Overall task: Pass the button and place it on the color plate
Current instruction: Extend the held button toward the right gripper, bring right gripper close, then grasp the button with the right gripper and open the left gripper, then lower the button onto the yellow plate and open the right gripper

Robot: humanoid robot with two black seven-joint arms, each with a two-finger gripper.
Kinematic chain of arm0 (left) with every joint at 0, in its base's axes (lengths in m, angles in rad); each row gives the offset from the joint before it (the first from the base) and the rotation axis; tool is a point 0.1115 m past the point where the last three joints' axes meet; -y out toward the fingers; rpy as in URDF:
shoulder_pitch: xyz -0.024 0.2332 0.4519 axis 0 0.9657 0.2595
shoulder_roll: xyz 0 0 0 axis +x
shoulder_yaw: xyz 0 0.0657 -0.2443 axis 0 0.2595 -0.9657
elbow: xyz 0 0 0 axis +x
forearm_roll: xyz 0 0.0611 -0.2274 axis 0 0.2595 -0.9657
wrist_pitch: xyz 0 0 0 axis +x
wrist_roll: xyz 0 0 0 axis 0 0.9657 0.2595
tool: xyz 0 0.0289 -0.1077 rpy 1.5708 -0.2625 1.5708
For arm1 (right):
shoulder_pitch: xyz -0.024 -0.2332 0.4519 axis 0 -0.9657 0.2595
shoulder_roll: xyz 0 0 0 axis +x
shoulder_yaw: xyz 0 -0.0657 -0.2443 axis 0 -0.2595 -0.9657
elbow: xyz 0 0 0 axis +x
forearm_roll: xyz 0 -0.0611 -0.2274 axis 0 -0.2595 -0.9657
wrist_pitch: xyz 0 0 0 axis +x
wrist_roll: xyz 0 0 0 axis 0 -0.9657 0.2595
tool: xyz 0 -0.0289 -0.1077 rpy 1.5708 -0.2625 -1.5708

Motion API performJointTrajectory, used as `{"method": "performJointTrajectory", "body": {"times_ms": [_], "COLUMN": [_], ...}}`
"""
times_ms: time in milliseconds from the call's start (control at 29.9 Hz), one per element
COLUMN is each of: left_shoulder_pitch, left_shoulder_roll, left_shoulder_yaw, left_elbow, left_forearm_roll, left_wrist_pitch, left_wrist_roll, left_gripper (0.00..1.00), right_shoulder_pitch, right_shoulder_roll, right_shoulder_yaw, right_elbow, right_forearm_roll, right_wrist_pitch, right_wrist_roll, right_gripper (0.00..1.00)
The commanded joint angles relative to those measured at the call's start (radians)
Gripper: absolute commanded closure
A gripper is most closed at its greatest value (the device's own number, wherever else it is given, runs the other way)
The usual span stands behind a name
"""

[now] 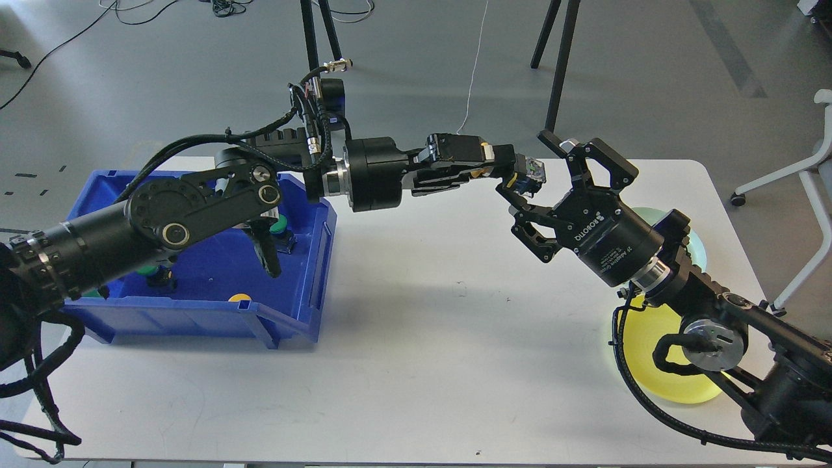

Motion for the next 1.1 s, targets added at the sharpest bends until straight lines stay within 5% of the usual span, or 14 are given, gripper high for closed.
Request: {"method": "performJointTrajectory", "body": {"times_ms": [0, 334, 401, 501, 535, 835, 1069], "left_shoulder_pitch": [0.0, 0.0, 0.0, -0.001, 0.0, 0.0, 0.006], "left_shoulder_roll": [0.0, 0.003, 0.003, 0.005, 0.005, 0.005, 0.005], "left_shoulder_yaw": [-0.001, 0.0, -0.001, -0.01, -0.022, -0.043, -0.055], "left_elbow": [0.0, 0.0, 0.0, 0.0, 0.002, 0.041, 0.041], "left_forearm_roll": [0.001, -0.001, -0.01, -0.061, -0.09, -0.122, -0.127], "left_wrist_pitch": [0.001, -0.002, -0.011, -0.028, -0.035, -0.046, -0.046], "left_wrist_roll": [0.0, 0.0, 0.0, 0.0, 0.0, 0.0, 0.0], "left_gripper": [1.0, 0.94, 0.75, 0.19, 0.11, 0.04, 0.04], "right_shoulder_pitch": [0.003, -0.004, -0.006, -0.01, -0.015, -0.176, -0.611], "right_shoulder_roll": [0.0, 0.002, -0.001, -0.007, -0.009, -0.009, -0.006], "right_shoulder_yaw": [0.0, 0.0, 0.0, 0.0, 0.0, 0.115, 0.367], "right_elbow": [-0.002, -0.012, -0.012, -0.012, -0.014, -0.006, 0.106], "right_forearm_roll": [-0.001, 0.001, 0.001, 0.002, 0.002, 0.022, 0.207], "right_wrist_pitch": [0.005, 0.005, 0.003, 0.002, -0.002, -0.086, -0.363], "right_wrist_roll": [-0.002, 0.0, -0.002, -0.009, -0.014, -0.026, -0.048], "right_gripper": [0.92, 0.99, 0.99, 1.0, 1.0, 1.0, 1.0]}}
